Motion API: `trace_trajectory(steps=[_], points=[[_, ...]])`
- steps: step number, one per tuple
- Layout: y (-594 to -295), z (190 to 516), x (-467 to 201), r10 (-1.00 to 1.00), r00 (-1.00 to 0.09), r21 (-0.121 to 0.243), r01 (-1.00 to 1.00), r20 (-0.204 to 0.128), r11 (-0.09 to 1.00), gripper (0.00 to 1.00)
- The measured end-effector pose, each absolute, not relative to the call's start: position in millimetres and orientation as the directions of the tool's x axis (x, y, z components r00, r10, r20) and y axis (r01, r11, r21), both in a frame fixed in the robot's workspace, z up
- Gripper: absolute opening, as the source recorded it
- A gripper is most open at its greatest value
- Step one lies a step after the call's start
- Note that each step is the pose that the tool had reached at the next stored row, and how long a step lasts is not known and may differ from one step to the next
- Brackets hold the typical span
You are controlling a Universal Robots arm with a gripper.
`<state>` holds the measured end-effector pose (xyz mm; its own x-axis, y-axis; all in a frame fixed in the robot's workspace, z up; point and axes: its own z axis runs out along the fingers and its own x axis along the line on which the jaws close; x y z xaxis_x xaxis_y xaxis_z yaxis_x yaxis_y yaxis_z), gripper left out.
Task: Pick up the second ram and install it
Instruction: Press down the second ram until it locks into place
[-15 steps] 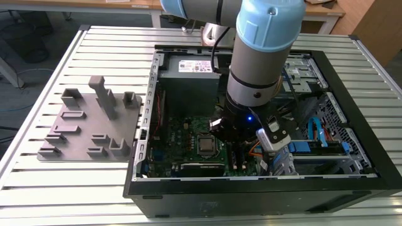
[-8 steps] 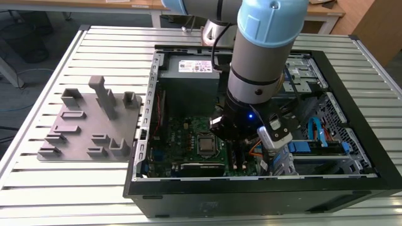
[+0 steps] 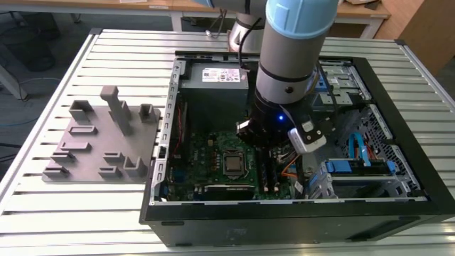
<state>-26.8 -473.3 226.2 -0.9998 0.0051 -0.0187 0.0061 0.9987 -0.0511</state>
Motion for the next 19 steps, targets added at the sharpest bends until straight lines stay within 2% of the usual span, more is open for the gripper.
trace_trajectory(steps=[5, 12, 19], points=[[-465.2, 232.8, -26.8, 0.005, -1.000, -0.051, 0.006, -0.020, 0.999, 0.10], [-465.0, 262.4, -26.9, 0.005, -1.000, -0.051, 0.006, -0.022, 0.999, 0.10], [-465.0, 264.8, -26.9, 0.005, -1.000, -0.051, 0.006, -0.022, 0.999, 0.10]])
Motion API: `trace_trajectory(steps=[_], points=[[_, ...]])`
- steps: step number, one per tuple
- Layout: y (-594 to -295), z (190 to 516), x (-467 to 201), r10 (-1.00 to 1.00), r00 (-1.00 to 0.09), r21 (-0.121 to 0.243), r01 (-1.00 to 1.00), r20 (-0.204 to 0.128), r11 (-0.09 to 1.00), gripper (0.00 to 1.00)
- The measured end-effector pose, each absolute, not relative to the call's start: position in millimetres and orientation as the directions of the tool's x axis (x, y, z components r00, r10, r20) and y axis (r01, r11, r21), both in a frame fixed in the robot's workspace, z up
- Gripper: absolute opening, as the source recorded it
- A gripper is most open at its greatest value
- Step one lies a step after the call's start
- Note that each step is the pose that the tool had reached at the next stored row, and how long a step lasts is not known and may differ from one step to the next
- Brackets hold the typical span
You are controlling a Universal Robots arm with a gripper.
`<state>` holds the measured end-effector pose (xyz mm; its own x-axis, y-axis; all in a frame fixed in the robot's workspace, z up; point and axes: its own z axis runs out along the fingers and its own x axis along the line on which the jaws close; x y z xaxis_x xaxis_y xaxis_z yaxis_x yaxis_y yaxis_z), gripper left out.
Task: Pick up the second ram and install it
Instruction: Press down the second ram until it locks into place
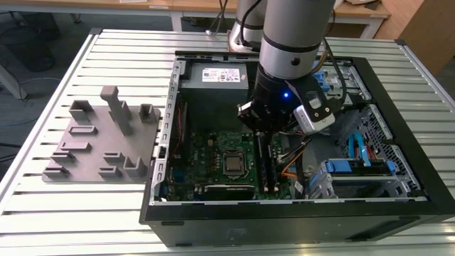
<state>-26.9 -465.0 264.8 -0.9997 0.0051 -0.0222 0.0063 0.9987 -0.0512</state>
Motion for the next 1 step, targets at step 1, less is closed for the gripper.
trace_trajectory(steps=[1], points=[[-465.1, 264.8, -26.9, 0.005, -1.000, -0.051, 0.006, -0.022, 0.999, 0.10]])
